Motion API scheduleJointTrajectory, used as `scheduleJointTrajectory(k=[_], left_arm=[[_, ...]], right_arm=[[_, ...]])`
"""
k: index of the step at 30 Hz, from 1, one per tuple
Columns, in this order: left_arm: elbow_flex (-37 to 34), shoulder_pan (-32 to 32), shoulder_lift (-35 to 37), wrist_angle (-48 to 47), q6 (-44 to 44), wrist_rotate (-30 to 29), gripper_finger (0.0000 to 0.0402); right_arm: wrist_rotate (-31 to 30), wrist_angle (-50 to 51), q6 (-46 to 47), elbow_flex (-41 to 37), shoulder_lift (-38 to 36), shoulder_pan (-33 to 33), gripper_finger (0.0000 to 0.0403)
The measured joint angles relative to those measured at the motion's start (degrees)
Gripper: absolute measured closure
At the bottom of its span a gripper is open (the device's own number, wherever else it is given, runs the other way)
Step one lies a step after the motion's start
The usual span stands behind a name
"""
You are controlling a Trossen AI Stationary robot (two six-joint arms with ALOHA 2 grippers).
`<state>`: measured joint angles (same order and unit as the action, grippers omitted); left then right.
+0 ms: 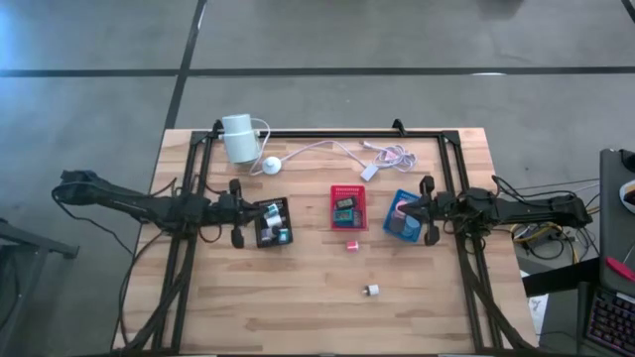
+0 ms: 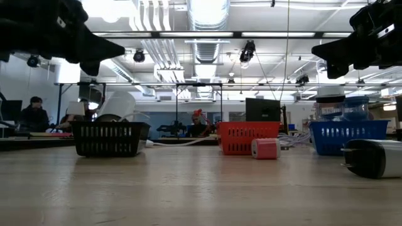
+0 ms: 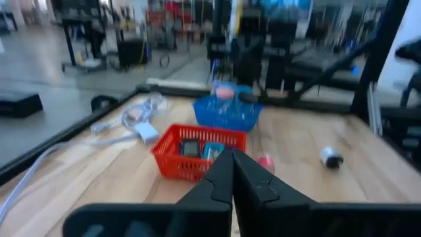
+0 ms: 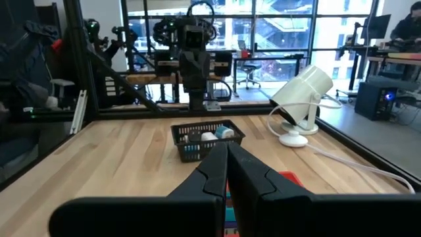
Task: Pick & Place Office items
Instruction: Put the white digital clock into the red bin
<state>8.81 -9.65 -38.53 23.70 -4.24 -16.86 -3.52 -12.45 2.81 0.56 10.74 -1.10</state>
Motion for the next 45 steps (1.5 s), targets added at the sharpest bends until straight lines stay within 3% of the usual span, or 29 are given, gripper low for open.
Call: scheduleJointTrajectory(k=[3,15,22,45], left_arm=[[-3.3,0.0,0.8,5.2,0.2,0.0,0.0397],[-8.5,0.0,1.4,8.4,0.9,0.0,0.0398],[-8.5,0.0,1.1,6.7,0.9,2.5,0.0397],[-8.5,0.0,1.0,6.7,0.9,2.4,0.0393]], right_arm=[[-0.1,0.0,0.0,0.0,0.0,0.0,0.0394],[-1.2,0.0,-0.2,0.0,0.0,0.0,0.0394],[-1.2,-0.1,-0.4,0.0,0.0,0.0,0.0394],[-0.8,-1.1,4.1,0.0,3.4,0.0,0.0394]])
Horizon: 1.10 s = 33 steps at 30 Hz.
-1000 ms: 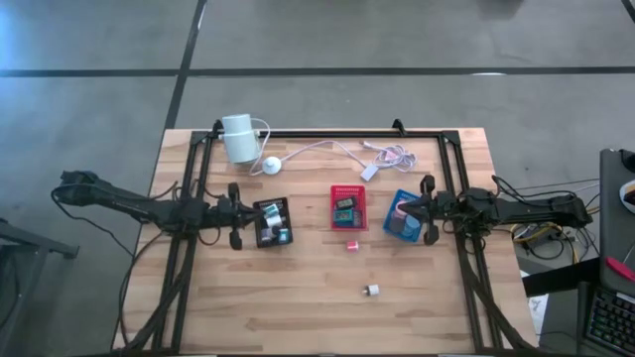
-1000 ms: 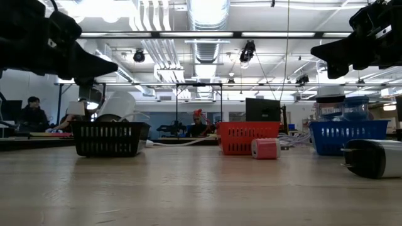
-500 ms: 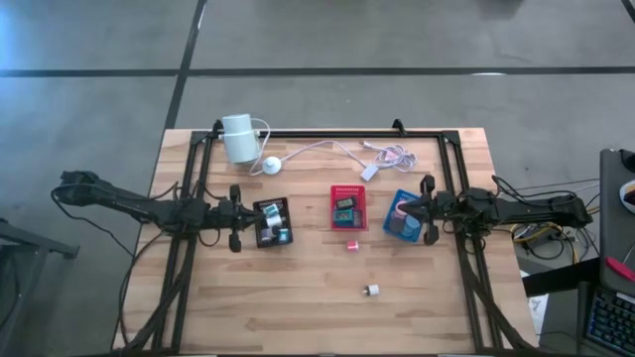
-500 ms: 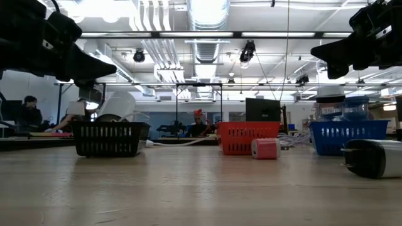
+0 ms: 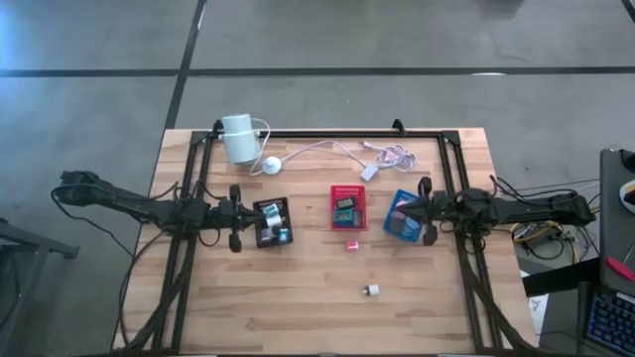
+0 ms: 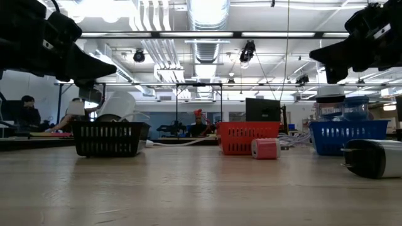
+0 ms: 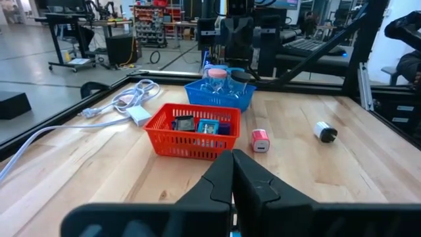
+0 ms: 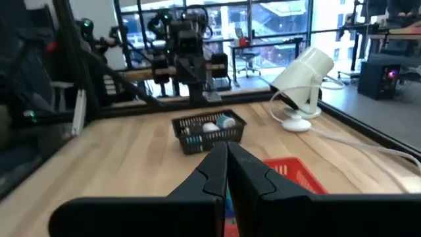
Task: Pick & Place Office items
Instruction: Put the white digital clock into the red bin
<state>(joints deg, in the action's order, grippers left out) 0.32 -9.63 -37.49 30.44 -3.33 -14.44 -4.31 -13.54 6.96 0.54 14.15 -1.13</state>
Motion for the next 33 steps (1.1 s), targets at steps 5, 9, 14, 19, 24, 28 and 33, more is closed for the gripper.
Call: scheduleJointTrajectory(k=[5,9,14,19,24,28,33], left_arm=[[0.0,0.0,0.0,0.0,0.0,-0.1,0.0392],[0.0,0.0,0.0,0.0,0.0,-0.1,0.0392],[0.0,0.0,0.0,0.0,0.0,-0.1,0.0392],[0.0,0.0,0.0,0.0,0.0,-0.1,0.0392],[0.0,0.0,0.0,0.0,-0.1,0.0,0.0392],[0.0,0.0,0.0,0.0,-0.1,0.0,0.0392],[0.0,0.0,0.0,-0.1,-0.1,0.0,0.0392]], right_arm=[[2.8,0.1,-1.0,4.0,2.0,-1.3,0.0394],[2.8,5.9,-2.5,11.0,5.6,-3.2,0.0394],[2.8,17.6,-4.3,21.5,12.1,-6.2,0.0394],[0.4,27.0,-5.1,30.5,19.8,-10.6,0.0394],[-1.9,31.1,-3.8,36.6,26.9,-15.4,0.0394],[1.4,34.3,1.0,40.2,33.1,-18.3,0.0394],[1.6,35.2,6.2,43.0,41.1,-22.1,0.0394]])
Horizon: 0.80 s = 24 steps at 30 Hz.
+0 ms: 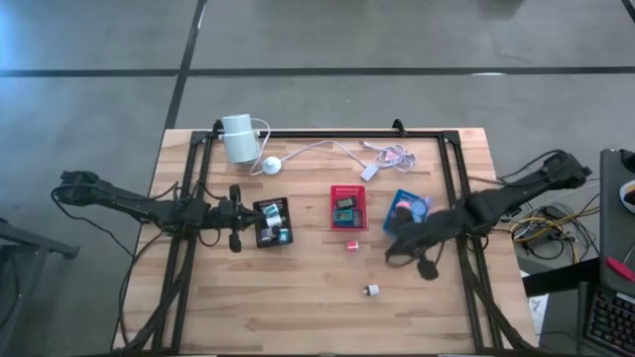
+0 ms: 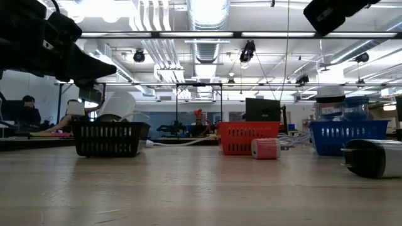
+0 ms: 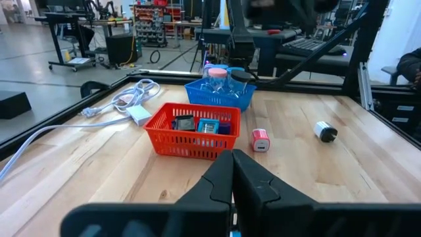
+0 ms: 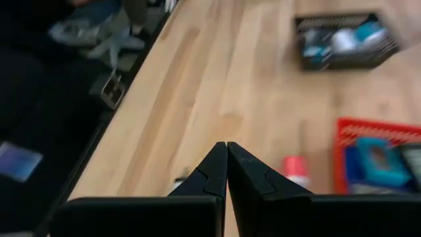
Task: Pick & Place Office items
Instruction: Put the white digital clock into the red bin
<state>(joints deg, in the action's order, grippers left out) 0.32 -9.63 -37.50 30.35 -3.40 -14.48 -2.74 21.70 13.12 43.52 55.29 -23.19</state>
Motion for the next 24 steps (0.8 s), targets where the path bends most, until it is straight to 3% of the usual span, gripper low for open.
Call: scheduleJointTrajectory(k=[6,10,18,24], left_arm=[[0.0,0.0,0.0,0.0,-0.9,0.0,0.0392],[0.0,0.0,0.0,-0.1,-1.3,0.0,0.0392],[0.0,0.0,0.0,0.0,-1.3,-0.5,0.0392],[0.0,0.0,0.0,0.1,-1.3,-2.2,0.0392]], right_arm=[[0.2,-1.1,5.3,1.4,10.2,-5.0,0.0362],[0.2,-1.1,9.2,2.5,16.4,-7.3,0.0305],[-3.6,-0.3,8.0,8.6,27.4,-10.4,0.0186],[-4.8,6.0,6.4,13.8,34.8,-11.1,0.0131]])
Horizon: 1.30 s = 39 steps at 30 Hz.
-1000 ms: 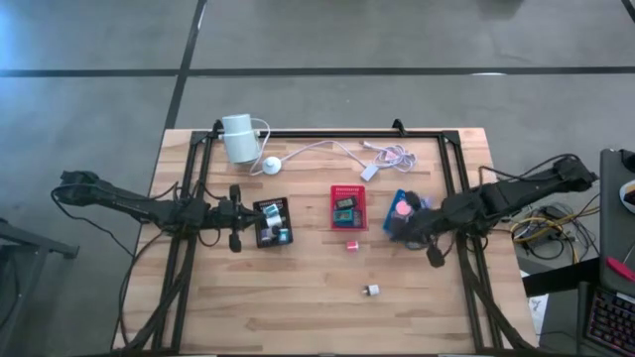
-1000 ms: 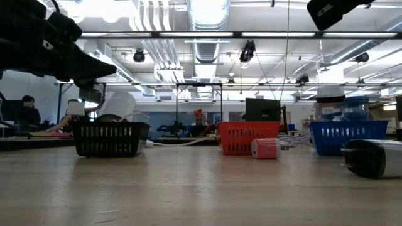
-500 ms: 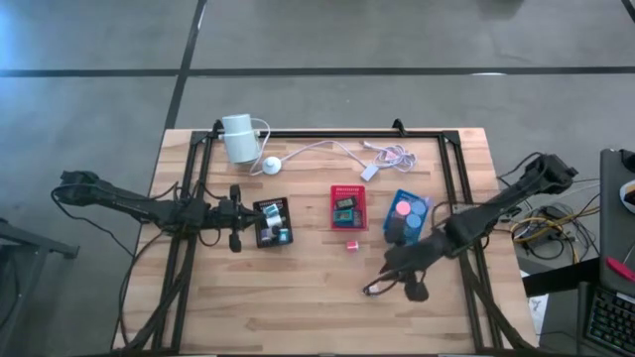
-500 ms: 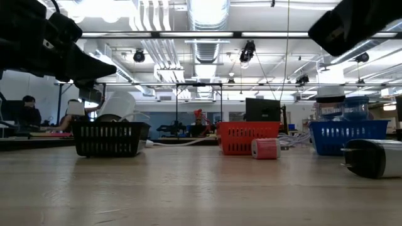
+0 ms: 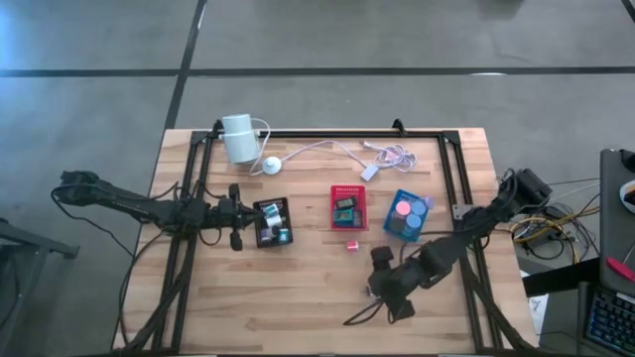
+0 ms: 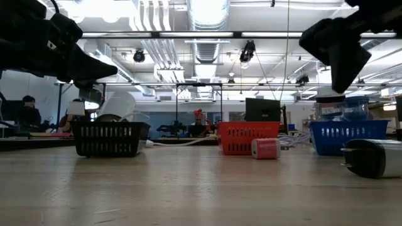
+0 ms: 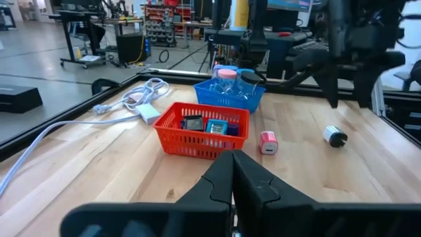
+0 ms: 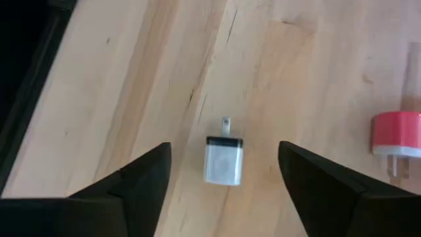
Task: Pick & Place Office items
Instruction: Put the white digital clock into the red bin
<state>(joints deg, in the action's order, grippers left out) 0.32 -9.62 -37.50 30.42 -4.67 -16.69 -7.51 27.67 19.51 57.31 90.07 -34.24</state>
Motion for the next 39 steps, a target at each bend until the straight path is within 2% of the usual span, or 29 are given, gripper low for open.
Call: scheduleJointTrajectory(k=[5,11,23,27,33,39], left_arm=[[0.0,0.0,0.0,0.0,0.0,0.0,0.0392],[0.0,0.0,0.0,0.0,0.0,0.0,0.0392],[0.0,0.0,0.0,0.0,0.0,0.0,0.0392],[0.0,0.0,0.0,0.0,0.0,0.0,0.0392],[0.0,0.0,-0.2,-0.1,0.0,0.0,0.0392],[0.0,0.0,-0.2,0.0,0.1,0.0,0.0392]], right_arm=[[-0.2,-0.1,0.5,1.8,4.7,-0.1,0.0109],[-0.2,0.0,2.6,2.8,8.4,-0.4,0.0101],[-0.2,0.7,2.5,1.8,6.2,-0.4,0.0112],[-2.1,2.2,1.7,1.3,3.8,-0.3,0.0114],[-15.6,5.3,-5.3,1.2,-4.8,1.1,0.0126],[-15.9,12.2,-11.3,1.6,-16.3,13.6,0.0131]])
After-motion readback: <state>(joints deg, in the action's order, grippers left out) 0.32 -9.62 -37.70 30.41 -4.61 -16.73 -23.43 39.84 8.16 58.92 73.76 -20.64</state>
